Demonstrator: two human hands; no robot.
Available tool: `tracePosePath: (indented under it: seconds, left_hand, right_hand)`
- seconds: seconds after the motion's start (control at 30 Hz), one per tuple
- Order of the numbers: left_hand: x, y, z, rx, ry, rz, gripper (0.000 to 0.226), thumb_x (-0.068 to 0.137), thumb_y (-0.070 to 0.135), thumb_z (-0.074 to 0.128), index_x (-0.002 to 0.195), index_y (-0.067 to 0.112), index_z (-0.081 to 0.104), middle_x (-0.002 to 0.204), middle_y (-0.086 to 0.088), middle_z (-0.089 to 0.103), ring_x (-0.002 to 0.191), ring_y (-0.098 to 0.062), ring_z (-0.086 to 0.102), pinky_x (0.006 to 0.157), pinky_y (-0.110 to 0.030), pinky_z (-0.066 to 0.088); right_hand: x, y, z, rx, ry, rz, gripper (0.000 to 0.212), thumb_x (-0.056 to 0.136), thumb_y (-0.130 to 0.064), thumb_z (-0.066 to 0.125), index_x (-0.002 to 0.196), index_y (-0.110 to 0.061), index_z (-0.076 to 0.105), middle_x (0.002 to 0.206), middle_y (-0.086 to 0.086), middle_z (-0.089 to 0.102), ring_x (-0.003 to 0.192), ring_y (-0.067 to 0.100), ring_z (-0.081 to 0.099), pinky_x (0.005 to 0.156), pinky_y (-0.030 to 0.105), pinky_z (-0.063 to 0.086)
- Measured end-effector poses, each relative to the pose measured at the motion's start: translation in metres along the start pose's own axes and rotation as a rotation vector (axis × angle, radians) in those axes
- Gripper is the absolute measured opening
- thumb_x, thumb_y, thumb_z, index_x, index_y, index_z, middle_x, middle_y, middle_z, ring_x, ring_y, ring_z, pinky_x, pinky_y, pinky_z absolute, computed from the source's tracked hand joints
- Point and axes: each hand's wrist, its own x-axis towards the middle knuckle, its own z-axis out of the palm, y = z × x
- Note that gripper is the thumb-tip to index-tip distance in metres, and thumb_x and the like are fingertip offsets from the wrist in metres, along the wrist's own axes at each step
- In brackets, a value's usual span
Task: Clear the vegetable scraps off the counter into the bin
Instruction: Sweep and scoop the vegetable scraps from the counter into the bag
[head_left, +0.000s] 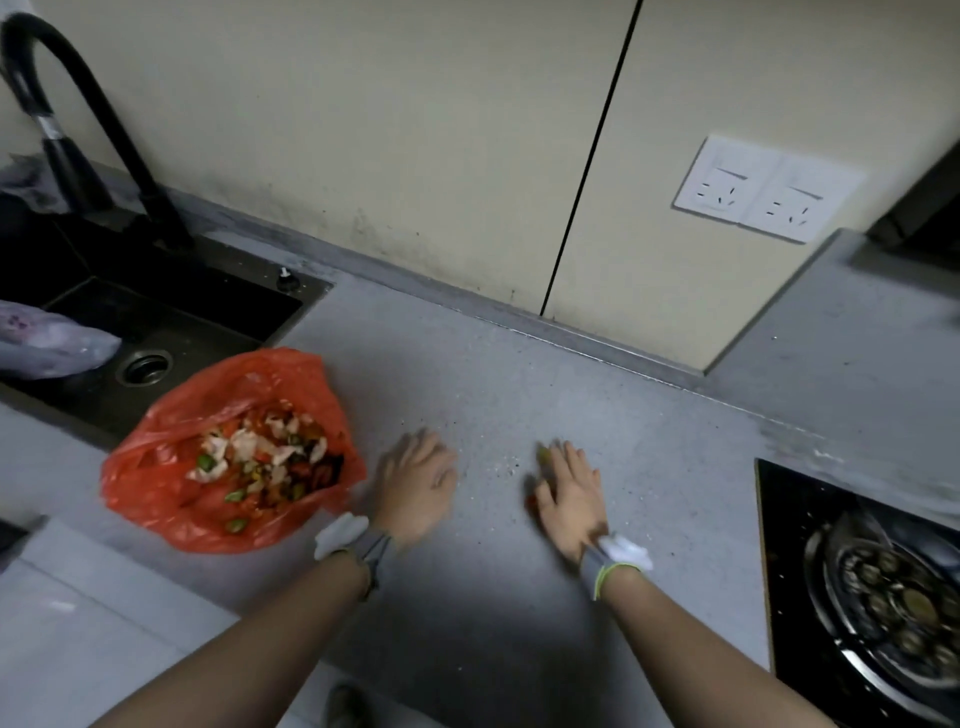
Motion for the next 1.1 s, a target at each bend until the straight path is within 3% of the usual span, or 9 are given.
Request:
tracePosePath:
  seconds: [0.1,0.3,0.5,0.6,0.73,0.8,0.9,1.03,1.1]
  left_hand:
    - [-0.007,-0.022,0.023,0.215,-0.200,-0.081,0.049,0.105,0.039,0.028,0.153,0.030,0.027,0.165,0.007,0.000,0.151,-0.024,-0.009,0.121,-0.052,-0.006]
    - [-0.018,-0.042,0.039,0.249,-0.256,-0.086,0.054,0.105,0.047,0.020,0.157,0.036,0.008,0.160,0.014,-0.019,0.148,-0.016,-0.023,0.118,-0.045,-0.018]
    - [-0.021,-0.044,0.045,0.324,-0.223,-0.077,0.058,0.103,0.049,0.023,0.156,0.037,0.000,0.160,0.013,-0.022,0.146,-0.016,-0.026,0.118,-0.047,-0.017]
    - [-0.022,-0.045,0.049,0.386,-0.214,-0.076,0.061,0.102,0.052,0.021,0.156,0.036,-0.003,0.161,0.010,-0.023,0.146,-0.018,-0.026,0.118,-0.048,-0.017]
    - [-0.022,-0.044,0.052,0.439,-0.209,-0.094,0.069,0.092,0.057,0.005,0.156,0.035,-0.002,0.162,0.009,-0.020,0.148,-0.018,-0.023,0.118,-0.048,-0.016]
    - [-0.021,-0.043,0.052,0.449,-0.220,-0.091,0.068,0.093,0.055,0.006,0.156,0.034,-0.003,0.162,0.007,-0.021,0.148,-0.020,-0.023,0.119,-0.050,-0.014]
    - [-0.021,-0.041,0.052,0.454,-0.209,-0.097,0.066,0.095,0.054,0.011,0.156,0.033,-0.002,0.163,0.005,-0.019,0.149,-0.022,-0.022,0.119,-0.051,-0.014]
    - [-0.020,-0.040,0.052,0.445,-0.224,-0.104,0.064,0.101,0.051,0.022,0.156,0.033,-0.004,0.162,0.005,-0.021,0.148,-0.023,-0.024,0.119,-0.051,-0.014]
    - [-0.020,-0.040,0.053,0.452,-0.237,-0.100,0.064,0.100,0.052,0.021,0.156,0.033,-0.006,0.162,0.006,-0.023,0.147,-0.022,-0.026,0.119,-0.052,-0.014]
  right_hand:
    - [0.009,0.019,-0.003,-0.040,-0.027,0.002,0.066,0.101,-0.057,0.033,0.159,-0.030,0.014,0.167,0.000,0.009,0.154,0.022,0.001,0.123,0.040,-0.003]
    - [0.023,0.013,0.009,-0.018,-0.157,-0.060,0.076,0.097,-0.069,0.024,0.159,-0.029,0.009,0.167,-0.002,0.002,0.153,0.016,-0.007,0.123,0.039,-0.008]
    - [0.001,-0.007,0.022,0.024,-0.188,-0.153,0.066,0.100,-0.057,0.040,0.156,-0.028,0.023,0.165,-0.005,0.017,0.153,0.018,0.006,0.120,0.032,-0.002]
    - [-0.011,0.006,0.020,0.016,-0.168,-0.259,0.063,0.098,-0.052,0.046,0.154,-0.034,0.024,0.162,-0.007,0.026,0.152,0.014,0.015,0.125,0.040,0.009]
    - [-0.026,0.025,0.018,0.074,0.001,-0.085,0.078,0.093,-0.063,0.046,0.157,-0.028,0.017,0.164,-0.001,0.019,0.153,0.017,0.010,0.125,0.046,0.014]
    - [-0.030,0.026,0.023,0.039,-0.009,0.013,0.095,0.088,-0.073,0.045,0.158,-0.022,0.008,0.166,0.003,0.009,0.154,0.021,0.002,0.125,0.046,0.010]
    - [-0.024,0.008,0.034,-0.015,-0.046,-0.004,0.102,0.086,-0.080,0.039,0.158,-0.020,-0.002,0.167,0.003,-0.001,0.153,0.020,-0.007,0.123,0.040,-0.001]
    - [-0.002,-0.027,0.048,0.009,-0.091,-0.127,0.092,0.092,-0.066,0.047,0.159,-0.022,0.002,0.166,0.000,0.004,0.152,0.017,-0.005,0.121,0.036,-0.004]
    - [0.006,-0.034,0.052,-0.050,-0.100,-0.217,0.080,0.097,-0.057,0.048,0.158,-0.020,0.012,0.165,0.004,0.013,0.153,0.022,0.005,0.121,0.033,-0.001]
